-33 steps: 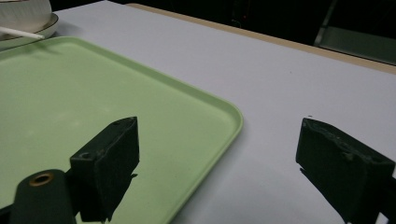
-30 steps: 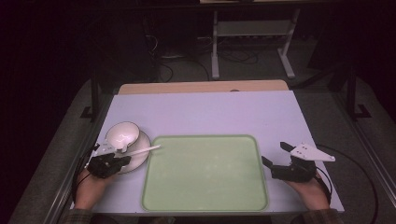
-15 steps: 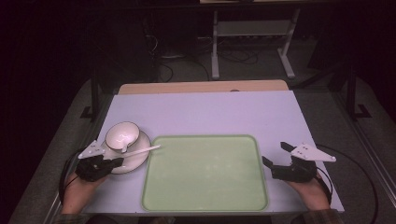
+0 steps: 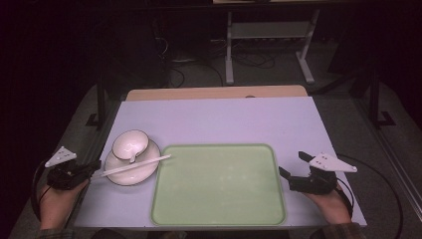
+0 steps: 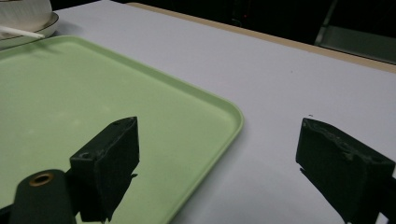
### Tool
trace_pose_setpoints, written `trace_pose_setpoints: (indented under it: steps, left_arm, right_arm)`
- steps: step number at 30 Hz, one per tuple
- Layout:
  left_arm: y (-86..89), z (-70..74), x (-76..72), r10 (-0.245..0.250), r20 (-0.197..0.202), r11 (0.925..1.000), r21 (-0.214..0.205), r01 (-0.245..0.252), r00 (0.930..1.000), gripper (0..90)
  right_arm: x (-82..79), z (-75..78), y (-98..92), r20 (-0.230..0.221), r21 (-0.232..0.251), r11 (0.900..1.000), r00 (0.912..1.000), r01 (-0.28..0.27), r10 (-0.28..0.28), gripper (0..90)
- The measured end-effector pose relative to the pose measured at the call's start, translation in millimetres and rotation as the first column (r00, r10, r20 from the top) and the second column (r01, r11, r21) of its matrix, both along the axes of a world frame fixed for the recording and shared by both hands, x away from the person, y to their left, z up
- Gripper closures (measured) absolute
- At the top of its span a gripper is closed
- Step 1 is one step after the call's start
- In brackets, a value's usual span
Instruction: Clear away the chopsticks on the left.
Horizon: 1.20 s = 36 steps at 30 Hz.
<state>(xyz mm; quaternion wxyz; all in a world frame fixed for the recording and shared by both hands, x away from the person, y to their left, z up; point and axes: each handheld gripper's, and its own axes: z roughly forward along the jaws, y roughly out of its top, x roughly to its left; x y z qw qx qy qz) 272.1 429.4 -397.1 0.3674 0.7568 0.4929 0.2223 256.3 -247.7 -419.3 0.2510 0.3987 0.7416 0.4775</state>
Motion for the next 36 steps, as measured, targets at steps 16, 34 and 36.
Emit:
trace_pose_setpoints:
  steps: [16,34,36]
  left_arm:
    - [6.3,-17.9,6.2,0.016,-0.093,0.9988,0.047,-0.012,0.9955,90.0]
    - [-5.4,-16.9,-4.4,-0.029,-0.119,0.9990,0.030,0.033,0.9924,89.9]
    - [-7.4,-16.9,-4.5,-0.038,-0.121,0.9987,0.029,0.042,0.9919,89.9]
  right_arm:
    - [0.0,-0.2,0.0,-0.002,-0.001,1.0000,1.0000,0.001,-0.001,12.7]
    - [-0.1,-0.4,-0.4,-0.005,0.001,1.0000,1.0000,0.004,-0.004,12.6]
    - [-0.1,-0.4,-0.4,-0.006,0.002,1.0000,1.0000,0.005,-0.005,12.6]
